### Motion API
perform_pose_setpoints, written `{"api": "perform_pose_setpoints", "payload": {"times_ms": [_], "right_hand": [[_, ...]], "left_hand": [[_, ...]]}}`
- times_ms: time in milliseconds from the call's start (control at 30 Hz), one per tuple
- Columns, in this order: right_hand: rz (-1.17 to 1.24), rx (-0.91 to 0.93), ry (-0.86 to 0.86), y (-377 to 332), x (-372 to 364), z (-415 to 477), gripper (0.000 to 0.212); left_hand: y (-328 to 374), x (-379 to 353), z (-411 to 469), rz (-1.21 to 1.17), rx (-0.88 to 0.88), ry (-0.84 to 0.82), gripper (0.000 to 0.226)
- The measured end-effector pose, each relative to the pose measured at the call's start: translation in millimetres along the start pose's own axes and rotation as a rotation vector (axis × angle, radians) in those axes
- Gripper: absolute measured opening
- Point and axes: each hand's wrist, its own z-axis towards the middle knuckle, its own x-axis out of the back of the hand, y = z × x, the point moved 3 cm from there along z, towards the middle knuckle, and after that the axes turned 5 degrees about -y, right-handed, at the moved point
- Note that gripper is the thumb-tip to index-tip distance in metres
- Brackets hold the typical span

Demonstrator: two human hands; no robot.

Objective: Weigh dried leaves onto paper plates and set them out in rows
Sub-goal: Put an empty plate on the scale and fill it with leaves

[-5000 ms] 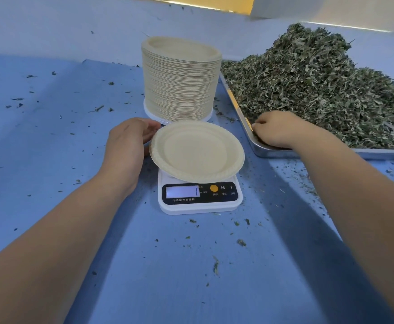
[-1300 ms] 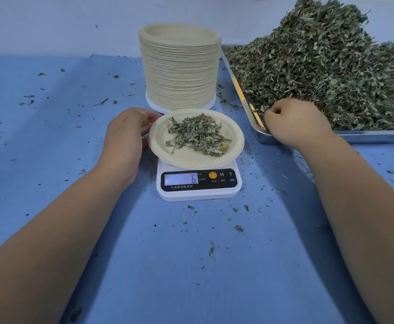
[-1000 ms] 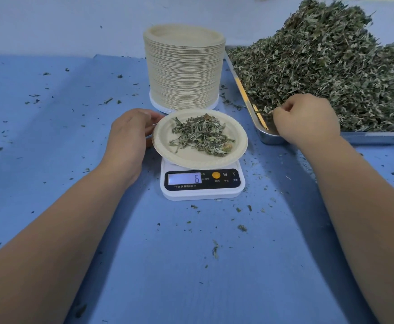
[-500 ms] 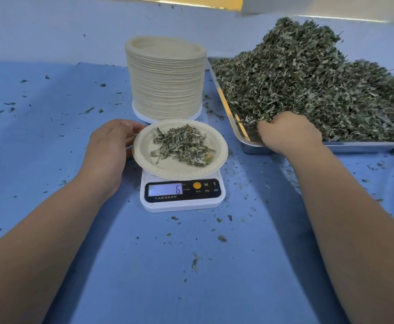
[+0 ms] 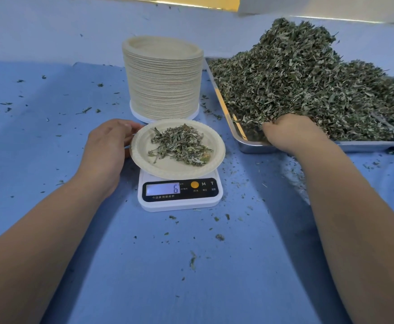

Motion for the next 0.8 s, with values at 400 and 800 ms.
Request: {"api": "perform_pose_setpoints", "payload": {"times_ms": [400,800], "right_hand": [[-0.045,-0.06,0.066,7.6,1.2,-3.6,0.051],[0.187,0.146,0.083,1.3,5.6,0.8,0.026]], "left_hand": [[-0.7,1.6,1.5,0.007,-0.012,0.005,0.03],[1.3,0.8,0.7,0.023,-0.02,0.013,0.031]]}}
